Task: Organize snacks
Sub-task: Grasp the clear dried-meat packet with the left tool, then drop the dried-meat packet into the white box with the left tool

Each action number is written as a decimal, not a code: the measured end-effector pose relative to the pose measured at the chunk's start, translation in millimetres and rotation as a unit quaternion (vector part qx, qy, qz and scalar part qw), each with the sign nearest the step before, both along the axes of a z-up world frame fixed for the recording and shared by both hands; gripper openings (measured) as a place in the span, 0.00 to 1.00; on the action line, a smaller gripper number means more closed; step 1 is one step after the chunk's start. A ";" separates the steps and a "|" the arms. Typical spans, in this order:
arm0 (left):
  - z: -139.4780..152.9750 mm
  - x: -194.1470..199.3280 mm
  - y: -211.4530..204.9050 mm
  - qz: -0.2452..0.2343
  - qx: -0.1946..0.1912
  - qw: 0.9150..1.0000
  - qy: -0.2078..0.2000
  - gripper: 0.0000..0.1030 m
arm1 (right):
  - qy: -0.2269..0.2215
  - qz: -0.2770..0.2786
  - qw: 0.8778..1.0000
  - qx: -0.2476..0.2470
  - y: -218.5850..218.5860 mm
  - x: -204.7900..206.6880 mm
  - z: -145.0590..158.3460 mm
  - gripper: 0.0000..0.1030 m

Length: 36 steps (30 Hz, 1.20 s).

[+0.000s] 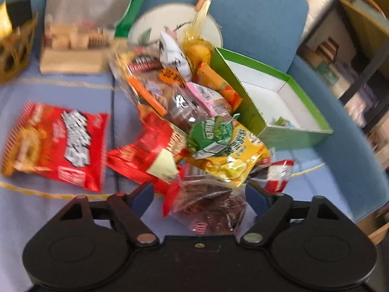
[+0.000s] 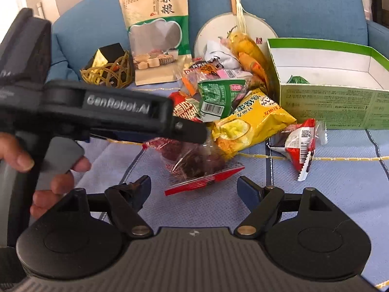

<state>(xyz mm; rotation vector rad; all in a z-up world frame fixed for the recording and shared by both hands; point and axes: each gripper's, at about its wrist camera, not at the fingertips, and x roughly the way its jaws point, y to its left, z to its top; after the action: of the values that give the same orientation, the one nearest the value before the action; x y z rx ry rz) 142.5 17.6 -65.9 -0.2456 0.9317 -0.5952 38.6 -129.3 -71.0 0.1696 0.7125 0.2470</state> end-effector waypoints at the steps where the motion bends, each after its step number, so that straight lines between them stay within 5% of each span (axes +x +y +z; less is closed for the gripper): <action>1: -0.7 0.9 0.5 -0.003 -0.016 1.000 0.015 0.88 | 0.000 -0.006 1.000 -0.008 -1.5 0.6 -1.3 1.00; 6: -0.1 -18.8 -6.3 -0.059 -0.025 0.998 0.022 0.83 | -0.002 -0.013 1.000 -0.010 -18.3 -6.3 -2.0 1.00; 10: 5.0 -22.9 -6.7 -0.035 -0.015 0.999 0.001 0.96 | -0.008 -0.009 1.000 -0.012 -18.5 -6.7 -2.1 1.00; 15: 3.8 -13.1 -9.3 -0.025 -0.010 1.000 0.004 0.95 | -0.005 -0.007 1.000 -0.008 -11.3 2.7 -7.0 1.00; 17: -0.7 -12.3 -8.6 -0.023 -0.010 1.000 0.006 0.93 | 0.001 -0.010 1.000 0.000 -12.2 5.3 -9.3 0.90; 19: -3.9 -14.3 -4.3 -0.013 -0.026 1.000 0.010 0.90 | 0.001 -0.015 1.000 0.005 -13.1 4.2 -7.3 0.66; 25: 7.1 -33.8 -6.5 -0.001 -0.044 0.999 -0.031 0.75 | -0.024 -0.020 1.000 -0.005 -17.2 -9.6 2.4 0.43; 27: 16.7 -39.2 -8.8 -0.008 -0.059 0.997 -0.046 0.68 | -0.041 -0.020 0.999 -0.010 -19.0 -15.1 10.1 0.42; 36: 58.6 -34.9 -29.6 -0.024 -0.091 0.990 -0.102 0.67 | -0.107 -0.040 0.993 -0.016 -45.2 -16.7 45.5 0.40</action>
<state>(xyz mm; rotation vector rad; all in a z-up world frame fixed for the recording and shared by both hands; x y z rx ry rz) 107.6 -12.0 -7.3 -0.3206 0.6873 -0.7364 21.8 -174.5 -25.5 0.1378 0.4957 0.1740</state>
